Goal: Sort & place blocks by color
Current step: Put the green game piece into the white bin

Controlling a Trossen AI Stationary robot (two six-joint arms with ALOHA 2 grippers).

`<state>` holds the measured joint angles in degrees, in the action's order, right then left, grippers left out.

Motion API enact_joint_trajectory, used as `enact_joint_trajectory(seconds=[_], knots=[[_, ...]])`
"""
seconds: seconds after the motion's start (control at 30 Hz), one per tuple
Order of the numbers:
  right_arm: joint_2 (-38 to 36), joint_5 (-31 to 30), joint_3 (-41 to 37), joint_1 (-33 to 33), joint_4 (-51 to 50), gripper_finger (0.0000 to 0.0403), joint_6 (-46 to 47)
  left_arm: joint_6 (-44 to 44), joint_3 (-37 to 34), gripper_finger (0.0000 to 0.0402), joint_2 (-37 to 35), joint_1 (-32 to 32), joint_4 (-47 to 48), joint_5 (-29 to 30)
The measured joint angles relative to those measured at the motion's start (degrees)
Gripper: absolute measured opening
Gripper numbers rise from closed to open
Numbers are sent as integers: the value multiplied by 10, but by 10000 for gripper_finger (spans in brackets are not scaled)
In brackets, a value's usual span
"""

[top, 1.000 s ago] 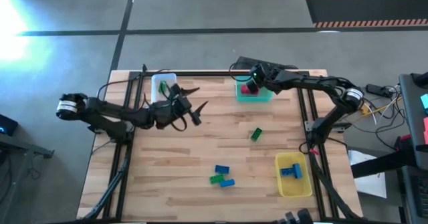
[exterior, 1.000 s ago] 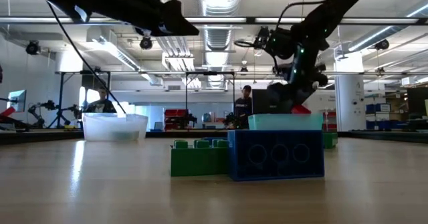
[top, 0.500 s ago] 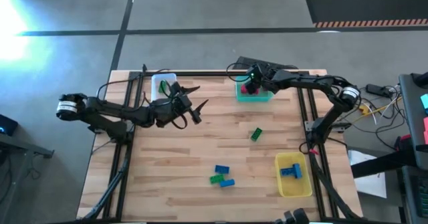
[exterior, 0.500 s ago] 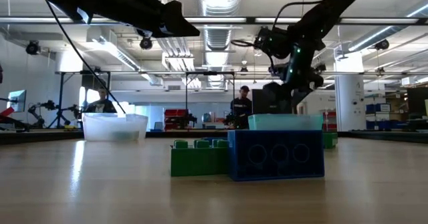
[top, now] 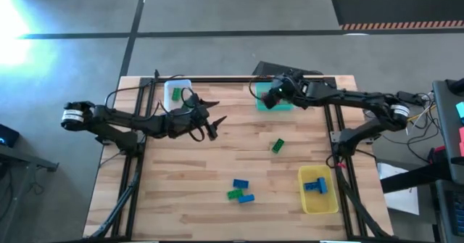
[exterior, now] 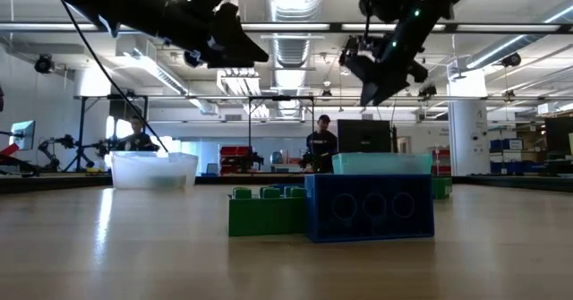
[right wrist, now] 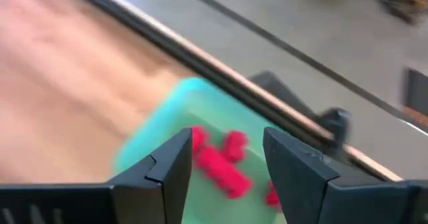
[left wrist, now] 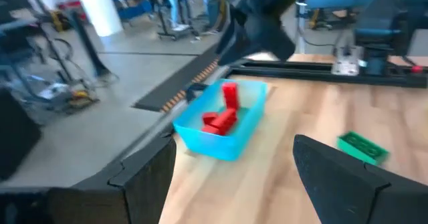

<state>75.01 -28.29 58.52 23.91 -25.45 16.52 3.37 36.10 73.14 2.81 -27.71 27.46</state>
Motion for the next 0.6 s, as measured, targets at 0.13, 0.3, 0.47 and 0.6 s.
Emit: enact_joint_trajectory(seconds=[0.13,0.3,0.47,0.6], knots=[[-30,103,0,-36,-4,168,-46,-22,0,283,0,-8,14,-24],[-34,298,0,-88,-51,168,-159,-31,0,283,0,-34,13,-45],[-22,253,0,-156,-79,189,-196,-32,-1,283,0,-62,13,-46],[-10,192,13,-206,-111,218,-218,-45,-1,283,0,-81,13,-46]])
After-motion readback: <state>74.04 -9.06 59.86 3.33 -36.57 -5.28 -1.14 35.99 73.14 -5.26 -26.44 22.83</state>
